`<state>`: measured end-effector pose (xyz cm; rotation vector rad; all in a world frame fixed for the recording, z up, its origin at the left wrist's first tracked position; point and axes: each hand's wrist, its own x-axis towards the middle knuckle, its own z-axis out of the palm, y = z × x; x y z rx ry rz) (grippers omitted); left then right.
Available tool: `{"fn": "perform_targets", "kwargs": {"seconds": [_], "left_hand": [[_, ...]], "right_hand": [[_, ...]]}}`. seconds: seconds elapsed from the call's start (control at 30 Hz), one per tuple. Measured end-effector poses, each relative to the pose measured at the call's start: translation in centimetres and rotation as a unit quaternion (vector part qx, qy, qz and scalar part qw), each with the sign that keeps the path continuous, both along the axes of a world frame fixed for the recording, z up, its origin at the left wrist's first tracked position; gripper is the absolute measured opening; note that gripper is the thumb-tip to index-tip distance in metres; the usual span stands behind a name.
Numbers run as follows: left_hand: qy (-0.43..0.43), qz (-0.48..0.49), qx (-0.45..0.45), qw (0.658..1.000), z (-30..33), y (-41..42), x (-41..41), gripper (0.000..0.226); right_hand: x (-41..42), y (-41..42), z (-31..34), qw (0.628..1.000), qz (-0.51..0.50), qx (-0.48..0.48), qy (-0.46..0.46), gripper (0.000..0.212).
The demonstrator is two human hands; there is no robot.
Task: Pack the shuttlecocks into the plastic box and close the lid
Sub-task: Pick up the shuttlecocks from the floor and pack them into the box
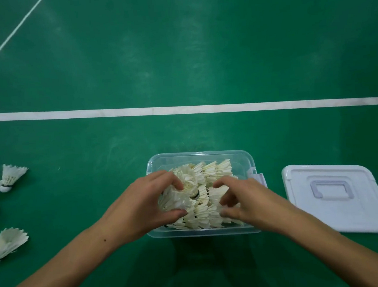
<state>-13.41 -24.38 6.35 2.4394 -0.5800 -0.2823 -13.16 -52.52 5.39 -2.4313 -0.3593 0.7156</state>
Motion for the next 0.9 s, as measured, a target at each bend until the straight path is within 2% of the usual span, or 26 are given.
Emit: {"fn": "perform_targets", "kwargs": {"seconds": [0.1,0.17,0.23,0.4,0.53,0.63,0.7,0.8,0.9], "left_hand": [[0.008,-0.032,0.036,0.999,0.4,-1.1,1.4,0.042],[0.011,-0.047,0.044,0.998,0.6,-1.9,2.1,0.042],[0.016,-0.062,0.049,0.997,0.7,-2.5,2.6,0.041],[0.047,-0.07,0.036,0.996,0.6,-2.8,3.4,0.043],[0.054,-0.088,0.035,0.994,0.6,-3.2,3.6,0.045],[0.049,-0.104,0.031,0.993,0.6,-3.8,3.5,0.05],[0.054,-0.099,0.019,0.993,0.7,-4.1,3.2,0.062],[0.071,-0.085,0.005,0.994,0.5,-4.0,2.8,0.081],[0.073,-0.086,0.021,0.993,0.1,-3.9,2.6,0.081]], "right_hand": [[0.1,-0.4,2.2,0.988,-0.053,0.105,-0.102,0.037],[0.1,0.3,2.9,0.969,-0.08,0.198,-0.125,0.036],[0.1,1.0,2.9,0.959,-0.077,0.237,-0.136,0.039],[0.7,1.2,1.3,0.969,-0.007,0.166,-0.18,0.047],[0.9,1.0,0.6,0.962,0.051,0.088,-0.255,0.049],[0.3,0.4,0.7,0.959,0.075,0.054,-0.269,0.055],[-0.5,-0.5,0.9,0.956,0.069,0.033,-0.283,0.062],[-1.7,-2.3,1.1,0.958,0.02,0.017,-0.286,0.061],[-2.8,-3.4,0.9,0.966,-0.009,-0.023,-0.256,0.067]]}}
